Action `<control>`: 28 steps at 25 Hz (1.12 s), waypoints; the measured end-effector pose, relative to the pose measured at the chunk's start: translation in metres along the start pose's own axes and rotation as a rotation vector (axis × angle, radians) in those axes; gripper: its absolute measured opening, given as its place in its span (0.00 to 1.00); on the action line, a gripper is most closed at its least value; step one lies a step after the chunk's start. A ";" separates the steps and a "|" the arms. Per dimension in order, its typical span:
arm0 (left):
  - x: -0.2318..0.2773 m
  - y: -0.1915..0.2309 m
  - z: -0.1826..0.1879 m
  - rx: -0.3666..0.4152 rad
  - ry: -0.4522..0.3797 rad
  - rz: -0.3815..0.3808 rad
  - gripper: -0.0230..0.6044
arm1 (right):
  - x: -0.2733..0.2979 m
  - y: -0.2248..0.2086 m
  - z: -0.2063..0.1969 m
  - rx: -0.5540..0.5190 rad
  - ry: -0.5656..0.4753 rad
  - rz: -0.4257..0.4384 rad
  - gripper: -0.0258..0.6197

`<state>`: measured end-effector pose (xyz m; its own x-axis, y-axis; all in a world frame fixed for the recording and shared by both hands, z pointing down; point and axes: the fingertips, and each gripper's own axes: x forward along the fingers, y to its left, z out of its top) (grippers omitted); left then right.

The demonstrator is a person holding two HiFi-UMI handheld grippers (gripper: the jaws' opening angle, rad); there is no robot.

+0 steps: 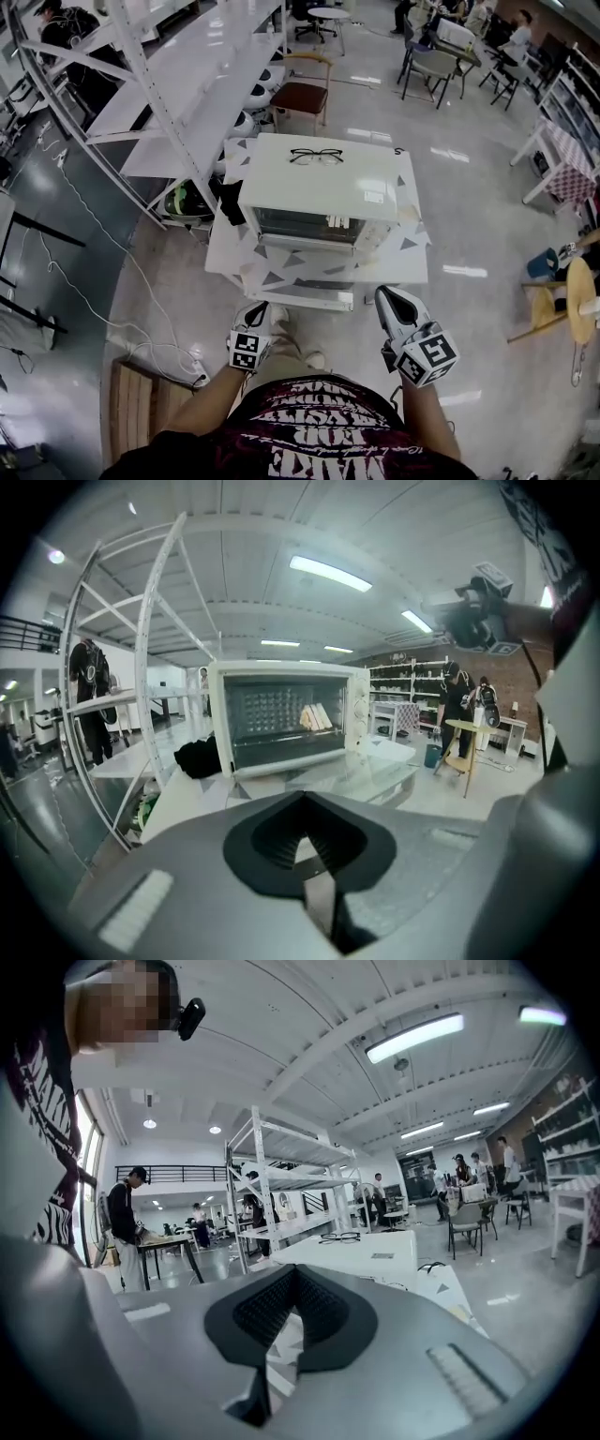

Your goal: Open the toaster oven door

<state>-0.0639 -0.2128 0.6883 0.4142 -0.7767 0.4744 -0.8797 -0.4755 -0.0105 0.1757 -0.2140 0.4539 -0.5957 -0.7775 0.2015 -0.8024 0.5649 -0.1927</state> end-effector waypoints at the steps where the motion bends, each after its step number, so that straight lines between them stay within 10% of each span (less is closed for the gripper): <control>1: -0.003 0.001 0.012 0.010 -0.020 -0.001 0.04 | 0.001 0.000 0.000 -0.018 0.000 -0.006 0.08; 28: -0.104 0.009 0.245 -0.016 -0.344 0.021 0.04 | 0.011 0.022 0.043 -0.093 -0.086 -0.002 0.08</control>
<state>-0.0576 -0.2378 0.4230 0.4477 -0.8815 0.1500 -0.8914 -0.4531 -0.0020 0.1525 -0.2221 0.4102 -0.5917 -0.7974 0.1185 -0.8061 0.5831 -0.1011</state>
